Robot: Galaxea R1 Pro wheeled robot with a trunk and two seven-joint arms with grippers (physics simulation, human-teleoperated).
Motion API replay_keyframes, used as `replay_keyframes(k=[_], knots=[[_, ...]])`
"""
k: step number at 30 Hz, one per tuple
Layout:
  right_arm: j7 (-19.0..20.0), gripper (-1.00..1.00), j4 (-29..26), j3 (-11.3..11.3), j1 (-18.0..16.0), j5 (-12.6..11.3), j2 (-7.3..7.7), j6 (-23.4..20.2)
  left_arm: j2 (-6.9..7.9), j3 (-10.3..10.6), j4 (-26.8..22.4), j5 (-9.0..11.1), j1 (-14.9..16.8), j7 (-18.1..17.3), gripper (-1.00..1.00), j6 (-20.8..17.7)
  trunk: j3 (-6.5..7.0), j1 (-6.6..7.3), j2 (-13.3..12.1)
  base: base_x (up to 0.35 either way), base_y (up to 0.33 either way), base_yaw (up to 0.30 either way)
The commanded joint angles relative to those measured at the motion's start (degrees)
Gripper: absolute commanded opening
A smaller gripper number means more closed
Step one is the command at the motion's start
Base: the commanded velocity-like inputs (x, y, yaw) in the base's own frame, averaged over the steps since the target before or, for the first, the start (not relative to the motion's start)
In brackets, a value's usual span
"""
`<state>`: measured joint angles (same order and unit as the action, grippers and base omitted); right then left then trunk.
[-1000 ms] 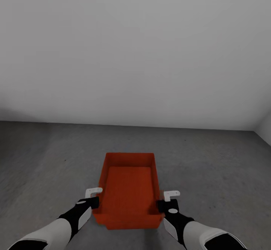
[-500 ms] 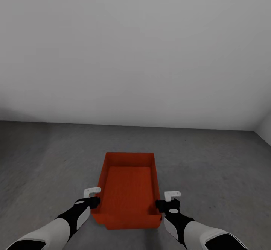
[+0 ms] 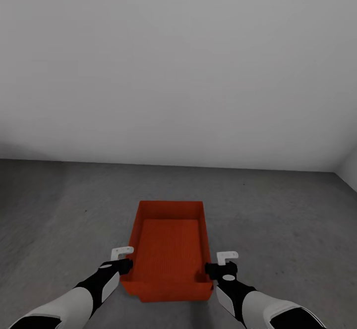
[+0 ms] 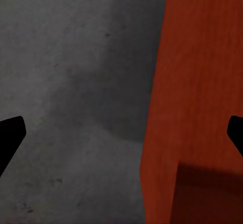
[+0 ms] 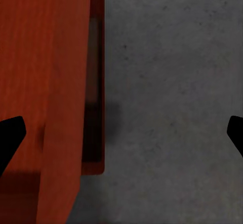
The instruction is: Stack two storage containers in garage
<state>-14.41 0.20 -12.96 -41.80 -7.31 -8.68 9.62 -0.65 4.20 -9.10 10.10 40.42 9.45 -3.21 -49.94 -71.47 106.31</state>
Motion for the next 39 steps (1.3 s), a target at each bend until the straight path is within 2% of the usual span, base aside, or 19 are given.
replay_keyframes(k=[1, 39], knots=[[-0.1, 1.0, 0.1, -0.5, 0.0, -0.6, -0.02, 0.2, 0.02, 0.5, -0.1, 0.5, 0.0, 0.3, 1.0, -0.3, -0.04, 0.01, 0.0, 0.0, 0.0, 0.0], [-0.2, 1.0, 0.1, -0.4, 0.0, -0.6, -0.02, 0.2, 0.03, 0.4, -0.1, 0.5, 0.0, 0.2, 1.0, -0.4, 6.78, 8.35, -15.2, 0.0, 0.0, 0.0]])
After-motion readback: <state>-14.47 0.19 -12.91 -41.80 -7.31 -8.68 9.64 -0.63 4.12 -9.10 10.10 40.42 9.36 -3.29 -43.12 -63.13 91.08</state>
